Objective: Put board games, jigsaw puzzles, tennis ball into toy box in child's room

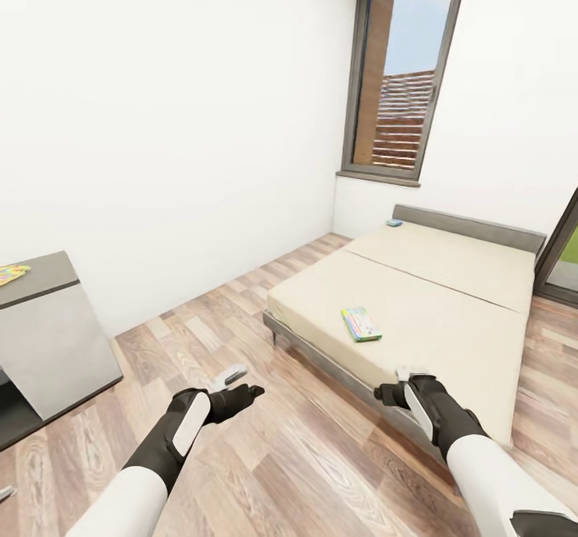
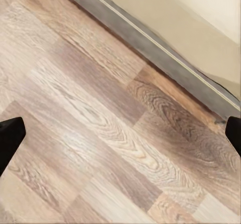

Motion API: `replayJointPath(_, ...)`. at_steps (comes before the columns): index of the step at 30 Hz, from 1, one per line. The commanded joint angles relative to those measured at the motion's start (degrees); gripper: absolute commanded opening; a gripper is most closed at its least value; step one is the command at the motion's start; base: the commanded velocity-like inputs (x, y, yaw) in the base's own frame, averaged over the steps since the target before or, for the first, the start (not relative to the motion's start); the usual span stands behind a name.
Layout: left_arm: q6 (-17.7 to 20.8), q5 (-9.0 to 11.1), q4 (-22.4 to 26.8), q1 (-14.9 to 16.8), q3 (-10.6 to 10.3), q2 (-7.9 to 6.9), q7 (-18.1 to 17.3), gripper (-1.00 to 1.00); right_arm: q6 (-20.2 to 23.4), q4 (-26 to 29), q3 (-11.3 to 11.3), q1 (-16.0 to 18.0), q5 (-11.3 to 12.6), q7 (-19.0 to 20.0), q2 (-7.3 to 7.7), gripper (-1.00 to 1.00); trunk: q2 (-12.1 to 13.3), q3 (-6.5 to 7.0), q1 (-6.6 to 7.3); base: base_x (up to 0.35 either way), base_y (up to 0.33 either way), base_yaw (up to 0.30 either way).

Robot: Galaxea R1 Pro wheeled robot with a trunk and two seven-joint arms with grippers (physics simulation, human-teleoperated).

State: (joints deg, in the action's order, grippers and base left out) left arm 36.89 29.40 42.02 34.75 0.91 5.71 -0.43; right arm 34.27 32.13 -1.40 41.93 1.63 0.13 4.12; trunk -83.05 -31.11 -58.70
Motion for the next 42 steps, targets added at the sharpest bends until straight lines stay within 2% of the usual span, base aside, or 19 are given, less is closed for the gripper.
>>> replayJointPath(1,0.3,0.1,0.1,0.0,0.1,0.02,0.0,1.0,0.2,0.1,-0.1,0.0,0.2,0.0,-0.01,1.0,0.0,-0.06,-0.03,0.309,0.0,-0.001)
replayJointPath(5,0.2,0.1,0.1,0.0,0.1,0.03,0.0,1.0,-1.0,0.1,-0.2,-0.5,0.3,0.1,0.08,1.0,0.0,-0.06,-0.03,0.319,0.0,-0.001)
replayJointPath(11,0.1,0.0,0.1,-0.1,0.1,0.07,0.0,1.0,-0.3,0.1,-0.2,-0.8,0.4,0.8,0.27,1.0,0.0,-0.06,-0.03,0.33,0.0,0.0)
replayJointPath(20,0.0,-0.1,0.1,-0.2,0.1,0.2,0.0,1.0,0.6,0.1,-0.3,-0.9,0.6,5.4,0.81,1.0,0.0,-0.06,-0.03,0.336,0.0,0.0)
replayJointPath(25,0.0,-0.2,0.0,-0.2,0.0,0.24,0.0,1.0,0.7,0.2,-0.5,-0.9,0.7,6.6,1.32,1.0,0.0,-0.06,-0.03,0.338,0.0,0.0)
replayJointPath(42,0.0,-0.3,0.0,-0.2,0.0,0.3,0.0,1.0,2.1,1.1,-0.7,-0.4,0.9,7.4,1.73,1.0,0.0,-0.06,-0.03,0.338,0.0,0.0)
